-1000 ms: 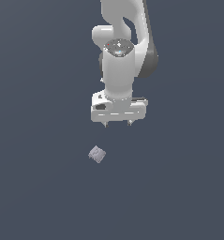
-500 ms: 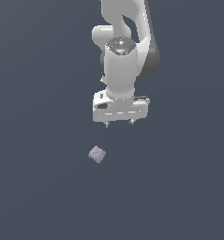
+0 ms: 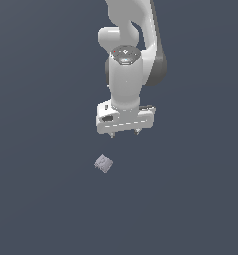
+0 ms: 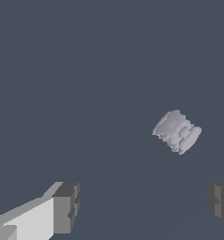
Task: Pick up the object and move it to a goal position.
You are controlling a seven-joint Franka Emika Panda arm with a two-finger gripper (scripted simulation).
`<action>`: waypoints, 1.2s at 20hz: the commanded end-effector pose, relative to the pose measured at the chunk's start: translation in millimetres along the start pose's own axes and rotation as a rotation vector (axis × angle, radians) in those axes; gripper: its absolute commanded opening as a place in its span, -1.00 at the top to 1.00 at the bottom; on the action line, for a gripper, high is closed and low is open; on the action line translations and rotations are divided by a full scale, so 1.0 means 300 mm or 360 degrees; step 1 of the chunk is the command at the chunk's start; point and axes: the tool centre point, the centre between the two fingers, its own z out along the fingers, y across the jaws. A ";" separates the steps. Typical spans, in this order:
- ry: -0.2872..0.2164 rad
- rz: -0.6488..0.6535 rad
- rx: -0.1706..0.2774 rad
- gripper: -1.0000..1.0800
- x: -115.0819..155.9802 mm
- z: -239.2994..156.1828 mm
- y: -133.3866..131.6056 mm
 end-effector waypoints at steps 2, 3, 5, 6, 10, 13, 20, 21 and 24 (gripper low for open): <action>-0.0007 -0.0088 -0.0005 -0.92 0.010 0.021 0.021; -0.0010 -0.0119 -0.0007 -0.92 0.013 0.028 0.028; -0.0015 -0.0185 -0.0010 -0.92 0.020 0.044 0.044; -0.0018 -0.0221 -0.0011 -0.92 0.024 0.053 0.053; -0.0030 -0.0375 -0.0015 -0.92 0.039 0.091 0.090; -0.0040 -0.0491 -0.0017 -0.92 0.049 0.120 0.118; -0.0061 -0.0760 -0.0016 -0.92 0.068 0.190 0.185; -0.0064 -0.0798 -0.0015 -0.92 0.070 0.200 0.195; -0.0073 -0.0913 -0.0012 -0.92 0.077 0.231 0.224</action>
